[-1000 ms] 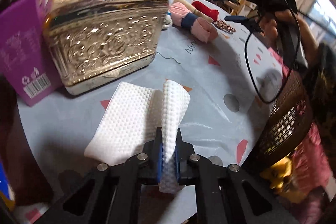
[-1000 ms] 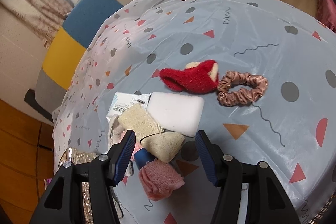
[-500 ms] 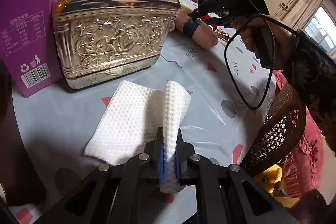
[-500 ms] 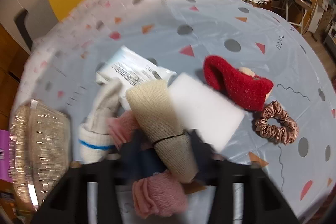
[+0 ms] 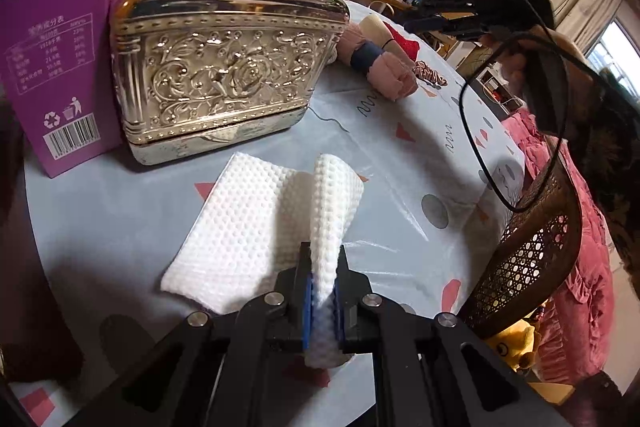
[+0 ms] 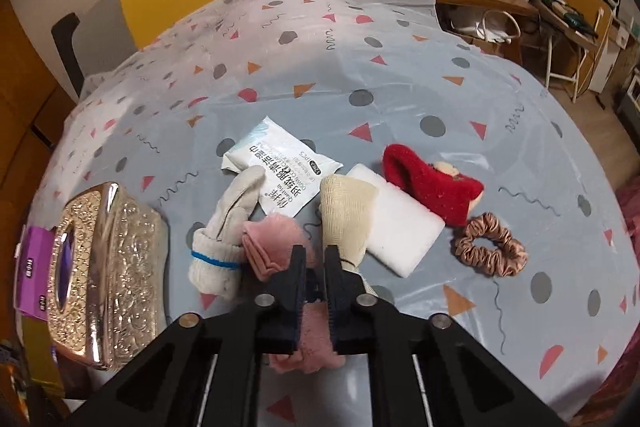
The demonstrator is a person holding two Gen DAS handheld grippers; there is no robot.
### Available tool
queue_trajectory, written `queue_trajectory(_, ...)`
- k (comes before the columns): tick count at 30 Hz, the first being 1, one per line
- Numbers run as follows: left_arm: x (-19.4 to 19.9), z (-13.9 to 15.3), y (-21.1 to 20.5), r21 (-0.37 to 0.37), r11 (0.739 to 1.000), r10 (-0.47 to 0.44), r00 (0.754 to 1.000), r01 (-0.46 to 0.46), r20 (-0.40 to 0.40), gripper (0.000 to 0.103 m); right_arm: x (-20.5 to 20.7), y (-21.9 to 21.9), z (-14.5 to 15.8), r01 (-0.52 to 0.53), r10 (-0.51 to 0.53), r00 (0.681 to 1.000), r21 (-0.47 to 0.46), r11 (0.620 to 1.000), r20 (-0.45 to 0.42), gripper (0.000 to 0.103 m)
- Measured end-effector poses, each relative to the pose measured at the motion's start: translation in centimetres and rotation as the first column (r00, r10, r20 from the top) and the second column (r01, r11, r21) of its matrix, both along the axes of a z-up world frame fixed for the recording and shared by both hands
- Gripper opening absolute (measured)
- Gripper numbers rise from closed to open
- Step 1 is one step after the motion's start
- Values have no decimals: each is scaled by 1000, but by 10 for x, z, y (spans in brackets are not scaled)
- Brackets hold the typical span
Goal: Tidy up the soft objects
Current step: 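Grasp the rolled beige sock with the right gripper while the left gripper lifts the white cloth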
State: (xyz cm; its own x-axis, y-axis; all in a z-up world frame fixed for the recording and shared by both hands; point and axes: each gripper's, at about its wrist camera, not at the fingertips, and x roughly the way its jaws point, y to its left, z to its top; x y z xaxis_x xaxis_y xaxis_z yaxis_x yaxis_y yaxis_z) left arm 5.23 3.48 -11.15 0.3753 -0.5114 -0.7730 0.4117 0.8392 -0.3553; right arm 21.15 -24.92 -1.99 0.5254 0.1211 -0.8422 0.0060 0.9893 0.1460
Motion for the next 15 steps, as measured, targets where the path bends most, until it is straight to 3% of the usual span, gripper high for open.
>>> queue_trajectory(1, 0, 0, -1, 6, 1000, -3, 1000, 2, 3, 10, 5, -1, -3, 9, -8, 1000, 4, 1000, -10, 30)
queue_trajectory(5, -2, 1, -5, 27, 1000, -4, 1000, 4, 16, 10, 33, -3, -31, 77, -79, 992, -26, 997, -99, 33)
queue_trajectory(6, -2, 1, -5, 29, 1000, -4, 1000, 4, 18, 10, 36, -3, -37, 83, -87, 990, -34, 996, -112, 33)
queue_trajectory(8, -2, 1, -6, 30, 1000, -3, 1000, 3, 19, 10, 39, -4, -48, 104, -112, 985, -72, 992, -132, 18)
queue_trajectory(10, -3, 0, -7, 31, 1000, -4, 1000, 3, 24, 10, 34, -4, -43, 107, -116, 988, -92, 990, -102, 17)
queue_trajectory(13, -3, -1, -8, 31, 1000, -2, 1000, 1, 27, 10, 13, -1, -13, 92, -91, 996, -167, 982, 14, 17)
queue_trajectory(15, -3, -1, -8, 31, 1000, 1, 1000, -2, 29, 10, 1, 3, 4, 59, -54, 998, -141, 988, 39, 17)
